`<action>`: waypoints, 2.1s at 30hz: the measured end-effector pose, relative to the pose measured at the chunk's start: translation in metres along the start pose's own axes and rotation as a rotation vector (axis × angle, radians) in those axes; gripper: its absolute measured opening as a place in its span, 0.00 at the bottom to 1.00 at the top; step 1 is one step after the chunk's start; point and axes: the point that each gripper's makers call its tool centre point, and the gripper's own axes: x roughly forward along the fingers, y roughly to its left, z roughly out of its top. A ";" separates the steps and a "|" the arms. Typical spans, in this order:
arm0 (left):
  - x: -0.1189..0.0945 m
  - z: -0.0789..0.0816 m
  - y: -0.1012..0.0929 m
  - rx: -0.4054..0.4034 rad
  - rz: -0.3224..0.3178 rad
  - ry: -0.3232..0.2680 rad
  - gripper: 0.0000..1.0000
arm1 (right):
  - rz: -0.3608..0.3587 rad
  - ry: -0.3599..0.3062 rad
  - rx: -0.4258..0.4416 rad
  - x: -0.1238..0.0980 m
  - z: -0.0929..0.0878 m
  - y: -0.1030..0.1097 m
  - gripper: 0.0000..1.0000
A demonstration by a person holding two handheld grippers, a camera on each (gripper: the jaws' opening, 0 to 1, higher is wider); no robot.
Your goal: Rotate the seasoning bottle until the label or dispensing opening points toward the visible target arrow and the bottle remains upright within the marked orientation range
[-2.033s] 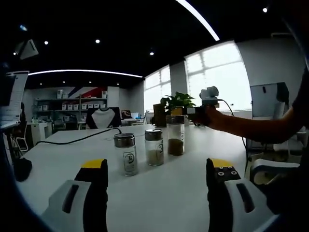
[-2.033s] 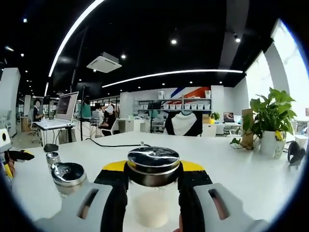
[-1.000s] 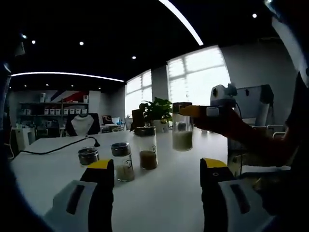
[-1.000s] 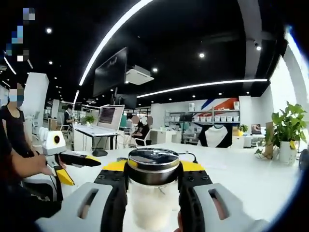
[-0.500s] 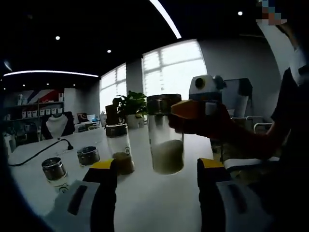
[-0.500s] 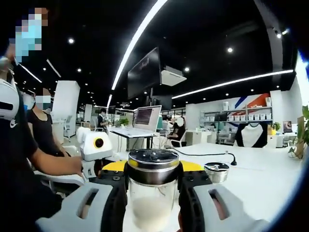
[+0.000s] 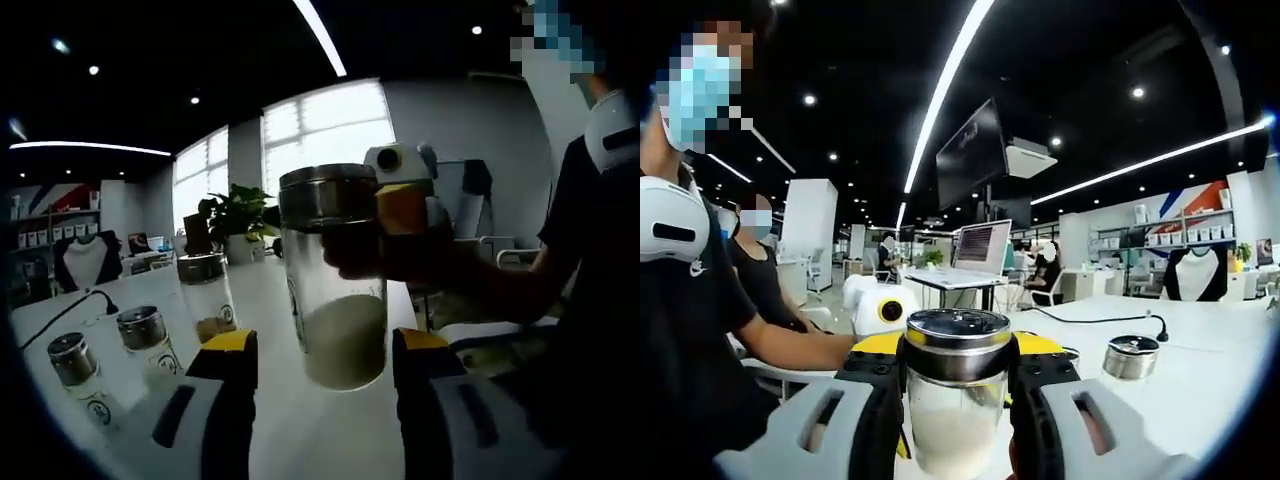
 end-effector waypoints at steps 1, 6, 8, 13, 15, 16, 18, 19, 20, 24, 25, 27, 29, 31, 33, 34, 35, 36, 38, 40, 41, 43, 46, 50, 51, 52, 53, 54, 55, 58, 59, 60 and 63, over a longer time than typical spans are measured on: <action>0.001 0.001 -0.002 -0.004 -0.010 -0.003 0.55 | 0.008 -0.001 0.004 0.000 0.000 0.001 0.38; 0.006 0.005 -0.012 0.003 -0.060 -0.014 0.51 | 0.064 -0.003 0.007 0.001 -0.001 0.009 0.38; 0.009 0.005 -0.020 0.018 -0.103 -0.014 0.49 | 0.088 -0.010 0.009 0.002 0.000 0.013 0.38; 0.014 0.002 -0.025 0.041 -0.114 -0.004 0.46 | 0.126 -0.023 0.045 0.002 -0.003 0.016 0.38; 0.015 0.002 -0.020 0.028 -0.079 -0.001 0.46 | 0.109 -0.032 0.054 0.003 -0.004 0.012 0.38; 0.015 0.002 -0.017 0.027 -0.063 -0.001 0.46 | 0.105 -0.034 0.055 0.003 -0.004 0.011 0.38; 0.016 -0.001 -0.010 0.041 -0.002 0.021 0.45 | 0.068 -0.025 0.031 0.005 -0.007 0.007 0.39; 0.016 -0.002 -0.008 0.048 0.022 0.036 0.45 | 0.060 -0.013 0.016 0.006 -0.009 0.006 0.39; 0.016 -0.006 -0.004 0.033 0.071 0.067 0.45 | 0.027 0.022 -0.016 0.009 -0.013 0.004 0.39; 0.012 -0.007 0.014 0.055 0.233 0.104 0.44 | -0.038 0.065 -0.121 0.017 -0.017 0.005 0.39; 0.011 -0.007 0.015 0.045 0.246 0.104 0.44 | -0.049 0.063 -0.119 0.019 -0.016 0.004 0.39; 0.009 -0.006 0.018 -0.006 0.269 0.108 0.43 | -0.069 0.050 -0.110 0.021 -0.016 0.002 0.39; 0.004 -0.008 0.024 -0.015 0.316 0.119 0.43 | -0.097 0.041 -0.086 0.022 -0.017 -0.002 0.38; -0.001 -0.013 0.030 -0.013 0.361 0.155 0.43 | -0.126 0.043 -0.089 0.024 -0.019 -0.005 0.38; -0.003 -0.015 0.033 -0.012 0.380 0.168 0.43 | -0.154 0.048 -0.095 0.026 -0.023 -0.008 0.38; -0.004 -0.017 0.036 -0.022 0.398 0.177 0.43 | -0.171 0.050 -0.086 0.027 -0.025 -0.011 0.38; -0.005 -0.018 0.039 -0.017 0.425 0.178 0.43 | -0.197 0.049 -0.088 0.028 -0.026 -0.015 0.38; -0.008 -0.019 0.042 -0.019 0.463 0.194 0.43 | -0.229 0.055 -0.081 0.029 -0.029 -0.019 0.37; -0.007 -0.019 0.041 -0.007 0.473 0.200 0.42 | -0.274 0.059 -0.083 0.030 -0.030 -0.024 0.38; -0.007 -0.018 0.041 -0.006 0.480 0.195 0.43 | -0.304 0.050 -0.113 0.032 -0.029 -0.025 0.38; -0.007 -0.018 0.041 -0.007 0.480 0.192 0.43 | -0.294 0.046 -0.104 0.031 -0.028 -0.024 0.38; -0.009 -0.016 0.040 -0.016 0.472 0.178 0.43 | -0.289 0.046 -0.094 0.030 -0.026 -0.024 0.38; -0.008 -0.007 0.035 0.063 0.426 0.117 0.43 | -0.246 0.005 -0.040 0.026 -0.019 -0.021 0.37; -0.005 0.008 0.019 0.028 0.279 -0.005 0.44 | -0.132 -0.050 0.070 0.017 -0.009 -0.015 0.37; -0.005 0.012 0.013 -0.012 0.230 -0.031 0.44 | -0.096 -0.069 0.095 0.014 -0.005 -0.011 0.37; -0.004 0.014 0.009 -0.025 0.189 -0.044 0.45 | -0.059 -0.072 0.097 0.012 -0.002 -0.005 0.37; -0.003 0.016 0.007 -0.026 0.160 -0.051 0.45 | -0.036 -0.073 0.086 0.011 -0.001 -0.002 0.37; -0.002 0.018 0.003 -0.024 0.126 -0.061 0.45 | -0.012 -0.071 0.075 0.010 0.001 0.003 0.37; 0.000 0.018 0.000 -0.011 0.099 -0.061 0.46 | 0.016 -0.063 0.060 0.010 0.001 0.007 0.37; 0.002 0.015 -0.006 -0.035 0.050 -0.058 0.46 | 0.043 -0.044 0.029 0.009 0.000 0.015 0.37; 0.002 0.013 -0.008 -0.048 0.035 -0.053 0.46 | 0.052 -0.034 0.023 0.009 -0.002 0.017 0.37; 0.003 0.012 -0.009 -0.050 0.034 -0.045 0.46 | 0.055 -0.026 0.024 0.010 -0.004 0.017 0.37; 0.004 0.005 -0.006 -0.053 0.105 -0.007 0.45 | 0.044 -0.014 0.027 0.011 -0.009 0.017 0.38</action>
